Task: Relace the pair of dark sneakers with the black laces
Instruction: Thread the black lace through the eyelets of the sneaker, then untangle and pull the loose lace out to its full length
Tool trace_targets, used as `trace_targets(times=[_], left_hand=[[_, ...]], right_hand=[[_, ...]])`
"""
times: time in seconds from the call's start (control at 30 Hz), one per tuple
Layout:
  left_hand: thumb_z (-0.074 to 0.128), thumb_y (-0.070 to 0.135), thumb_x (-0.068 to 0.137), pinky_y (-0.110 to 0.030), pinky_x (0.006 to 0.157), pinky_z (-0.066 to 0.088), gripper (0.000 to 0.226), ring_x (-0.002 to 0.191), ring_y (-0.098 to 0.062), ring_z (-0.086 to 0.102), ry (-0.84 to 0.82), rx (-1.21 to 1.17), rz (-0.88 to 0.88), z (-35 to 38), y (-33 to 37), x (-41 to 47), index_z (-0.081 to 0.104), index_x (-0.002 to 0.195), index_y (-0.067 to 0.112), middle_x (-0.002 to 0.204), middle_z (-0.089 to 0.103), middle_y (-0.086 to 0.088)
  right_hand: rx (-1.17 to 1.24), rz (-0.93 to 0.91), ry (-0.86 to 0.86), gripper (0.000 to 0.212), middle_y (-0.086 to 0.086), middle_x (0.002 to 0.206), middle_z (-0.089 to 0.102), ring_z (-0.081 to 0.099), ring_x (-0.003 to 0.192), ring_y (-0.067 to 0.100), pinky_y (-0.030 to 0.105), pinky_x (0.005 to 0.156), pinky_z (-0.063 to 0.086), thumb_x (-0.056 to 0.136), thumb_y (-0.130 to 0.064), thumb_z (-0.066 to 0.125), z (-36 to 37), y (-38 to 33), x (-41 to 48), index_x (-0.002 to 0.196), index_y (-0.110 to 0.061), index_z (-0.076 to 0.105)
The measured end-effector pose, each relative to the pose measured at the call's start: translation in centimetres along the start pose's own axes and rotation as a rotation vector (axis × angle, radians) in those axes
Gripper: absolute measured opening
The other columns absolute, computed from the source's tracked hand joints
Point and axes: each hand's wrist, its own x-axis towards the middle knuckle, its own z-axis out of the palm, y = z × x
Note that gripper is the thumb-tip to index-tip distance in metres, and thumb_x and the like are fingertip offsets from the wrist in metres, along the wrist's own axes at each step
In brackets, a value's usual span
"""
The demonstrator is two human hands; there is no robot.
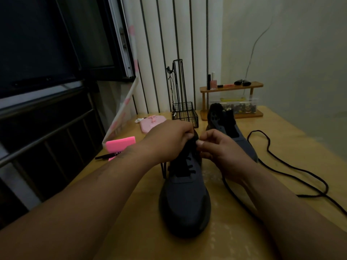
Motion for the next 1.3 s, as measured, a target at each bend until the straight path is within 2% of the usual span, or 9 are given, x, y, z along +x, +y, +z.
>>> trace_targets(times=[0.33, 0.43, 0.53, 0.63, 0.77, 0.93, 1.03, 1.13, 1.3], left_hand=[[0.06, 0.017, 0.102, -0.009, 0.08, 0.038, 0.037, 0.106, -0.001, 0.05, 0.103, -0.145, -0.041, -0.2, 0.1, -1.9, 0.06, 0.135, 0.032, 0.12, 0.054, 0.014], [0.065, 0.013, 0.098, -0.011, 0.072, 0.041, 0.053, 0.094, -0.002, 0.052, 0.228, -0.251, -0.144, 0.9, -0.2, -4.1, 0.051, 0.143, 0.038, 0.126, 0.048, 0.014], [0.064, 0.02, 0.099, -0.014, 0.073, 0.043, 0.046, 0.094, -0.002, 0.056, 0.349, -0.366, -0.258, 3.0, 0.0, -6.5, 0.05, 0.14, 0.036, 0.124, 0.052, 0.013], [0.061, 0.037, 0.098, -0.032, 0.096, 0.051, 0.033, 0.113, -0.004, 0.056, 0.359, -0.475, -0.36, 5.1, -0.3, -8.3, 0.054, 0.13, 0.037, 0.122, 0.058, 0.015], [0.061, 0.043, 0.092, -0.049, 0.101, 0.047, 0.015, 0.11, -0.009, 0.055, 0.301, -0.314, -0.362, 5.3, -0.8, -9.1, 0.063, 0.106, 0.038, 0.103, 0.058, 0.025], [0.063, 0.022, 0.1, -0.03, 0.084, 0.048, 0.01, 0.098, -0.011, 0.057, 0.401, -0.301, -0.265, 3.8, -1.0, -8.0, 0.068, 0.101, 0.031, 0.097, 0.063, 0.015], [0.06, 0.019, 0.104, -0.006, 0.077, 0.044, 0.021, 0.101, 0.005, 0.059, 0.545, -0.564, -0.34, 2.4, -0.3, -6.9, 0.066, 0.119, 0.032, 0.112, 0.063, 0.017], [0.054, 0.012, 0.106, -0.013, 0.09, 0.047, 0.032, 0.112, 0.007, 0.056, 0.551, -0.684, -0.456, 2.9, -0.7, -6.5, 0.059, 0.13, 0.032, 0.124, 0.062, 0.016], [0.055, 0.018, 0.106, -0.027, 0.093, 0.049, 0.039, 0.119, -0.009, 0.058, 0.343, -0.66, -0.516, 4.7, -1.1, -6.5, 0.052, 0.144, 0.027, 0.128, 0.061, 0.009]], right_hand=[[-0.088, -0.079, 0.234, 0.016, 0.006, 0.108, 0.068, 0.068, 0.104, 0.02, 0.039, 0.094, 0.055, 0.101, -0.006, 0.059, 0.6, -1.6, -0.8, 0.114, -0.015, 0.064], [0.456, -0.04, 0.3, 0.02, 0.014, 0.11, 0.065, 0.074, 0.105, 0.028, 0.048, 0.1, 0.056, 0.104, -0.002, 0.047, -0.4, -2.9, -0.7, 0.12, -0.011, 0.056], [0.88, 0.002, 0.301, 0.024, 0.014, 0.098, 0.054, 0.065, 0.069, 0.019, 0.037, 0.071, 0.06, 0.102, -0.001, 0.042, -0.9, -3.5, -0.8, 0.124, -0.008, 0.051], [0.368, 0.076, 0.314, 0.025, 0.003, 0.082, 0.048, 0.044, 0.059, 0.012, 0.023, 0.049, 0.037, 0.105, -0.008, 0.042, -1.0, -3.6, -1.4, 0.125, -0.013, 0.056], [-0.625, -0.038, 0.061, 0.024, -0.006, 0.09, 0.066, 0.061, 0.079, 0.005, 0.027, 0.07, 0.045, 0.105, -0.041, 0.058, -0.2, -2.4, -2.0, 0.103, -0.021, 0.069], [-0.506, -0.037, 0.035, 0.03, -0.014, 0.067, 0.06, 0.054, 0.06, -0.001, 0.018, 0.059, 0.041, 0.104, -0.037, 0.06, -0.5, -2.8, -2.3, 0.088, -0.013, 0.069], [0.024, 0.039, 0.172, 0.025, 0.0, 0.094, 0.076, 0.069, 0.096, 0.015, 0.031, 0.081, 0.05, 0.105, -0.024, 0.052, -0.3, -3.5, -2.1, 0.1, -0.009, 0.072], [0.492, 0.06, 0.226, 0.021, 0.003, 0.073, 0.062, 0.066, 0.078, 0.02, 0.034, 0.079, 0.055, 0.105, -0.018, 0.047, -0.3, -4.3, -2.1, 0.092, -0.01, 0.061], [-0.452, -0.004, 0.183, 0.023, 0.004, 0.089, 0.063, 0.061, 0.072, 0.016, 0.025, 0.057, 0.053, 0.104, -0.038, 0.059, 0.1, -3.0, -2.3, 0.107, -0.016, 0.063]])
